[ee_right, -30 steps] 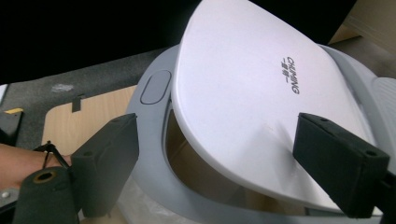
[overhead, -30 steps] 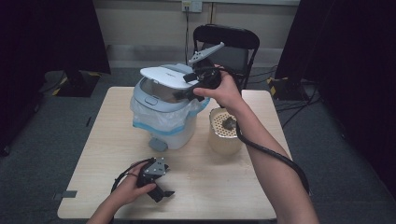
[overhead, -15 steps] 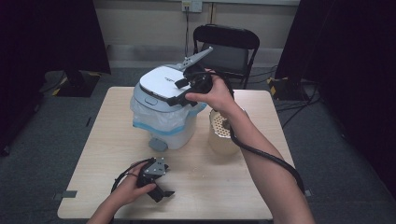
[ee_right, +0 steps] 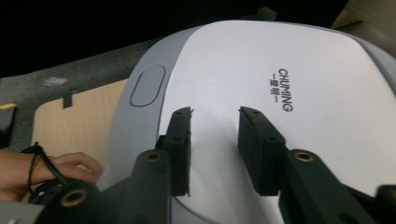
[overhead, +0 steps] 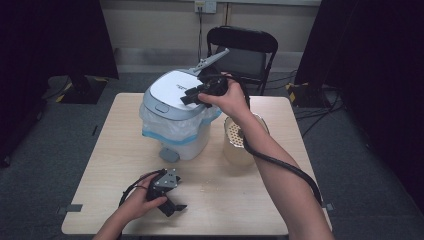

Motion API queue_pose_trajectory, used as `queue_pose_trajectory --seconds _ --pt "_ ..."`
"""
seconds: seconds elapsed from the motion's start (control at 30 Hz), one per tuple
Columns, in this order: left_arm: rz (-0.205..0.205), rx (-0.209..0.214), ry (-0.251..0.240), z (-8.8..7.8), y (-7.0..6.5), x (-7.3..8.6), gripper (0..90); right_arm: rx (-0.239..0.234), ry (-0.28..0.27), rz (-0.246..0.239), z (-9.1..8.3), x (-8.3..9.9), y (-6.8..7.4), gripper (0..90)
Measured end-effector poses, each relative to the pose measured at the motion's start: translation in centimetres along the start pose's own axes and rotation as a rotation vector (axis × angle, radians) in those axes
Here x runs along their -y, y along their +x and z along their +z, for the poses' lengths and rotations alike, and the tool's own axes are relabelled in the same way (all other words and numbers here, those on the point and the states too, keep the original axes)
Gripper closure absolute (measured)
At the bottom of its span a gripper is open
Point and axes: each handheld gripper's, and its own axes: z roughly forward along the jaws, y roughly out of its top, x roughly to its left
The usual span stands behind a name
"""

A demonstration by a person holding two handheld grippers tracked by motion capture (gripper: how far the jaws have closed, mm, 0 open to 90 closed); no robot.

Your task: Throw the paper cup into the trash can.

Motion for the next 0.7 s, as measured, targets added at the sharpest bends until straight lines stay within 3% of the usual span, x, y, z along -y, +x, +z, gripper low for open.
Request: queue_pose_trajectory --seconds 0.33,0.7 --pt "0.0 0.0 0.0 0.0 -0.01 0.0 0.0 0.049 0.014 -0.032 0.73 -0.43 0.03 75.3" --pt "0.002 -0.001 0.002 -0.02 0.0 0.0 0.0 0.027 -0.004 -0.018 0.72 0.02 -0.15 79.7"
